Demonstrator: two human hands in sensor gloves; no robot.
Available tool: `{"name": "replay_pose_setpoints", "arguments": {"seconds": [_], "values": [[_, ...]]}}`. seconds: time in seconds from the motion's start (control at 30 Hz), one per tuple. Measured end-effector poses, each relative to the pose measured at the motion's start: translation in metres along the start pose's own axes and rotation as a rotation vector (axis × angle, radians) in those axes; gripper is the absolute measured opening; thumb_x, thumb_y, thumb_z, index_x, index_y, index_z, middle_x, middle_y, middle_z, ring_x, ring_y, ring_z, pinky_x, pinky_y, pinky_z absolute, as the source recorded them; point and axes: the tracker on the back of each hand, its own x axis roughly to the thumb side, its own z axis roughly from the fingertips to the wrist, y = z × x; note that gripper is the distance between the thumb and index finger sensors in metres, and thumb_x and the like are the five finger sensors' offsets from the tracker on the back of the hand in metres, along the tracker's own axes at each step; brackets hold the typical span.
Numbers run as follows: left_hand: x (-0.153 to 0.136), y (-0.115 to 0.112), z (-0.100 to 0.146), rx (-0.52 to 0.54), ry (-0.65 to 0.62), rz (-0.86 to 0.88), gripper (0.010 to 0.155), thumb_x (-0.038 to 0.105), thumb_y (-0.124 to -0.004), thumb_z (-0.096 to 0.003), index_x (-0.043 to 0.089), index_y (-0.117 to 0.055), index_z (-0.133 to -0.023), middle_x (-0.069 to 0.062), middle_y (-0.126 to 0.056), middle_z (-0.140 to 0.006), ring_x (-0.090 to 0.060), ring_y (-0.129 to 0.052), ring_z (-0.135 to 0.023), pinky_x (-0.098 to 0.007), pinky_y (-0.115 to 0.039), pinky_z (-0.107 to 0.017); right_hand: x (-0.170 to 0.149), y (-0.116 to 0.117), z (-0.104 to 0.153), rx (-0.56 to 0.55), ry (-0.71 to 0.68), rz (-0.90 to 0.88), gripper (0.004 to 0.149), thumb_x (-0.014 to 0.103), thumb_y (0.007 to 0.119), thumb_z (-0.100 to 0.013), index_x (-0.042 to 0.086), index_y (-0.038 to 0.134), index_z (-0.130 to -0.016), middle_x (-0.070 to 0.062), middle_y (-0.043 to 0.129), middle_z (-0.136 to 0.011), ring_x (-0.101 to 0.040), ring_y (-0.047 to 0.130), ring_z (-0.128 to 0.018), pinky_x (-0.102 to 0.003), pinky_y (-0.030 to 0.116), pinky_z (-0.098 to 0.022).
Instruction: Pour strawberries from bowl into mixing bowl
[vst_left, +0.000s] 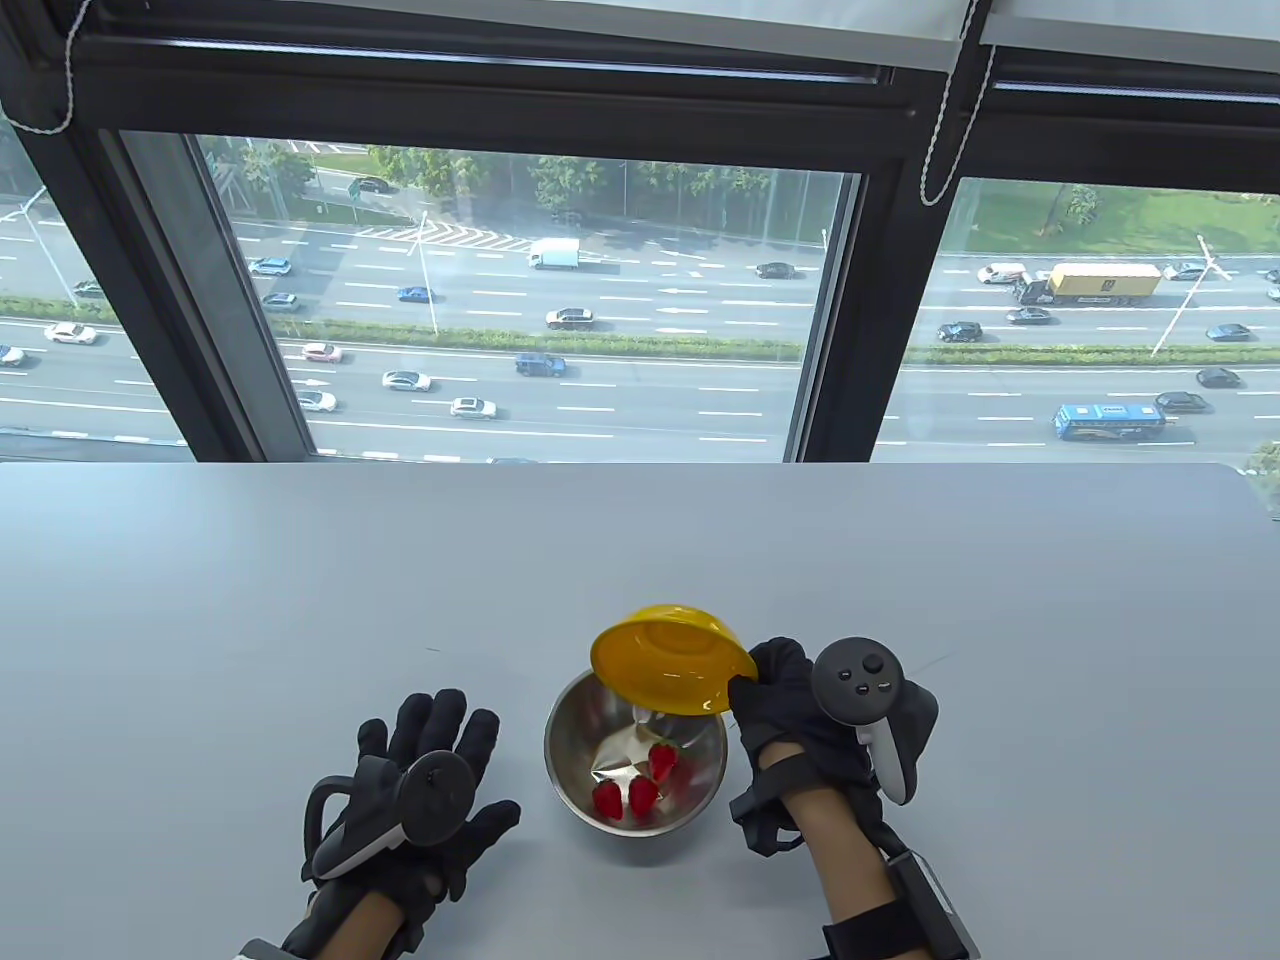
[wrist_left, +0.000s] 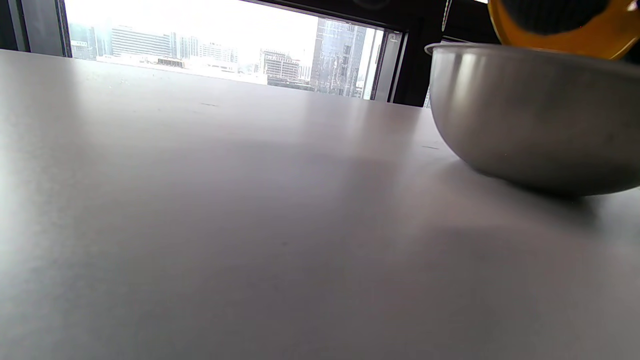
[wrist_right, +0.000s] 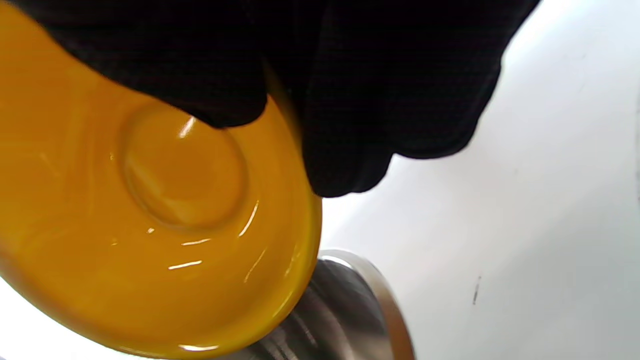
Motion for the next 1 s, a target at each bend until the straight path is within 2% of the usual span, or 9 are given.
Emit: {"name": "replay_pose_setpoints", "arguments": {"seconds": [0.27, 0.67, 0.83, 1.0], "values": [[0.000, 0.000, 0.000, -0.002, 0.001, 0.001, 0.089, 0.070, -0.063, -0.0402, 0.030, -0.028, -0.111, -0.007, -0.010, -0.119, -0.044, -0.014, -0.111, -0.073, -0.013, -0.070, -0.011, -0.010, -0.003, -0.022, 0.035, -0.063, 0.044, 0.037, 0.092, -0.039, 0.024, 0.073, -0.077, -0.003, 0.089, -0.076, -0.019, 0.108, -0.051, -0.042, 0.093, -0.042], [-0.001, -0.001, 0.000, -0.003, 0.003, 0.001, 0.089, 0.070, -0.063, -0.0402, 0.030, -0.028, -0.111, -0.007, -0.010, -0.119, -0.044, -0.014, -0.111, -0.073, -0.013, -0.070, -0.043, -0.040, -0.013, -0.100, 0.139, -0.209, 0.047, 0.038, 0.092, -0.039, 0.021, 0.072, -0.078, -0.005, 0.091, -0.072, -0.019, 0.108, -0.045, -0.042, 0.093, -0.037], [-0.001, -0.001, 0.000, -0.007, 0.005, 0.000, 0.089, 0.070, -0.063, -0.0402, 0.030, -0.028, -0.111, -0.007, -0.010, -0.119, -0.044, -0.014, -0.111, -0.073, -0.013, -0.070, -0.055, -0.054, -0.017, -0.175, 0.159, -0.158, 0.047, 0.039, 0.092, -0.039, 0.020, 0.072, -0.078, -0.005, 0.092, -0.069, -0.017, 0.108, -0.040, -0.041, 0.093, -0.035], [-0.001, -0.001, 0.000, -0.009, 0.004, 0.004, 0.089, 0.070, -0.063, -0.0402, 0.030, -0.028, -0.111, -0.007, -0.010, -0.119, -0.044, -0.014, -0.111, -0.073, -0.013, -0.070, -0.070, -0.063, -0.024, -0.193, 0.210, -0.191, 0.048, 0.040, 0.090, -0.040, 0.020, 0.070, -0.079, -0.004, 0.091, -0.068, -0.016, 0.107, -0.038, -0.041, 0.092, -0.034]]}}
